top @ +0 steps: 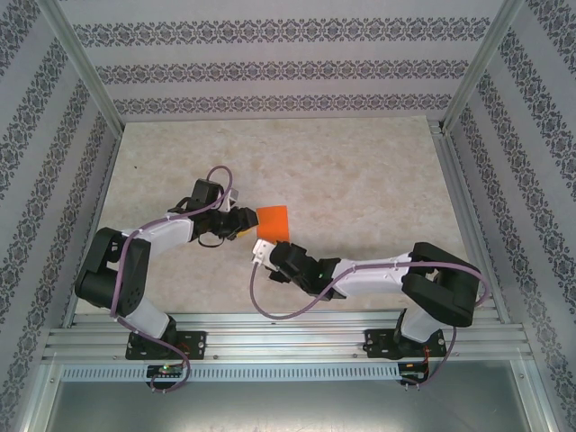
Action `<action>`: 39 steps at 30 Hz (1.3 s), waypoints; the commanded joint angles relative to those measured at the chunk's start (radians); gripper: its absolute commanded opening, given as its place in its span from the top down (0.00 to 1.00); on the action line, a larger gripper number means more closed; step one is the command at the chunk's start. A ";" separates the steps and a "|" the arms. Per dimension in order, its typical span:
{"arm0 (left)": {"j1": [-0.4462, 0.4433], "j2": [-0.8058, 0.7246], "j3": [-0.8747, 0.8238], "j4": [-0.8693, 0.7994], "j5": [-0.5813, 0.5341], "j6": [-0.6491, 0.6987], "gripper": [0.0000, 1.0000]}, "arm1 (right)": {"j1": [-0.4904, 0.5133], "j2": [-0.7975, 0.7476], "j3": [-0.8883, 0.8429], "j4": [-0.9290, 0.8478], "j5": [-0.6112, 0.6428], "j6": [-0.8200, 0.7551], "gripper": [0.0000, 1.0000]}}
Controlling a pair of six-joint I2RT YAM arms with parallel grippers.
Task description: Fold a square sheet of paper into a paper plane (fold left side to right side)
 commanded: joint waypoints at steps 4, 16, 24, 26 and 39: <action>0.004 -0.040 -0.016 -0.036 -0.060 0.035 0.45 | -0.308 -0.071 0.109 -0.193 -0.410 0.419 0.56; -0.004 -0.035 -0.099 0.070 0.005 -0.003 0.48 | -0.519 0.164 0.236 -0.245 -0.863 0.916 0.49; -0.028 0.017 -0.114 0.117 0.010 -0.015 0.50 | -0.510 0.236 0.271 -0.287 -0.847 0.990 0.49; -0.034 0.030 -0.111 0.121 0.010 -0.016 0.50 | -0.508 0.249 0.277 -0.297 -0.851 0.990 0.49; -0.055 0.088 -0.117 0.154 0.009 -0.020 0.51 | -0.499 0.297 0.285 -0.278 -0.886 1.007 0.49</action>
